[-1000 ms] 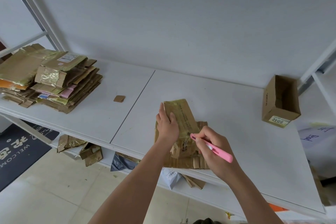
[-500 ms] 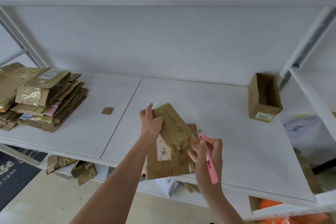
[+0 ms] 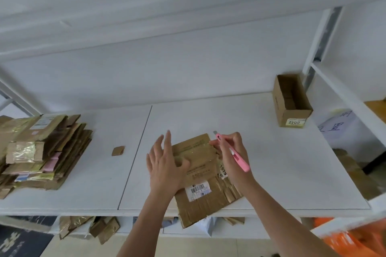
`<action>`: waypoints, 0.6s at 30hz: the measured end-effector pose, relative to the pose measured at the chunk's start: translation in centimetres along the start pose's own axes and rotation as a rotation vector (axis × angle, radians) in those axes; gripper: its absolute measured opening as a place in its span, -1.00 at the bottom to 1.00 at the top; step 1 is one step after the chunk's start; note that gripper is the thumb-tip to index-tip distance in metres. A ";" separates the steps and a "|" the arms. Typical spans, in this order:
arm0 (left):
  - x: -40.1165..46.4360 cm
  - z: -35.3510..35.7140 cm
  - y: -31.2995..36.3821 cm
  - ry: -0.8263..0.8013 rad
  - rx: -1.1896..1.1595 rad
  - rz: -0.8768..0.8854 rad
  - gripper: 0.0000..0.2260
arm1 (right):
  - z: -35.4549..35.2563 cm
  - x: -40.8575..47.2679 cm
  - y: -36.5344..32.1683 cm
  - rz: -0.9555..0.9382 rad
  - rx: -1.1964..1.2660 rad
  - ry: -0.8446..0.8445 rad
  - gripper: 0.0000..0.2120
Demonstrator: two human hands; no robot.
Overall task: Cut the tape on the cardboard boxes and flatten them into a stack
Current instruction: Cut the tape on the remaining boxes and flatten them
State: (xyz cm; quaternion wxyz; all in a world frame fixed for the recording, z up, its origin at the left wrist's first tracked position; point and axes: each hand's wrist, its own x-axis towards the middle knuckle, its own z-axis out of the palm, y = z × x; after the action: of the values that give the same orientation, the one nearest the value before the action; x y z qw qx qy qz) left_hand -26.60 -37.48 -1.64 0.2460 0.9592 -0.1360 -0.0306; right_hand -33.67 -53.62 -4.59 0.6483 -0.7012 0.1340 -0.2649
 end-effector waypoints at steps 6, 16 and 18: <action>0.5 1.9 0.3 -0.032 0.298 0.196 -0.34 | -1.2 0.3 -0.1 0.112 0.167 0.028 -0.83; 0.9 1.6 0.1 -0.079 0.300 0.180 -0.29 | -0.6 0.6 0.4 0.229 0.287 0.034 -0.87; 1.0 1.6 0.0 -0.083 0.293 0.186 -0.19 | -0.4 0.6 0.5 0.220 0.281 0.049 -0.86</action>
State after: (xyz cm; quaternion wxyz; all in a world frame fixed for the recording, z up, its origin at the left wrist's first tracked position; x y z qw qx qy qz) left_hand -25.86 -38.52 -3.02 0.0997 0.9660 -0.2372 -0.0269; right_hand -33.31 -54.35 -4.91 0.7615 -0.5781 0.1874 -0.2253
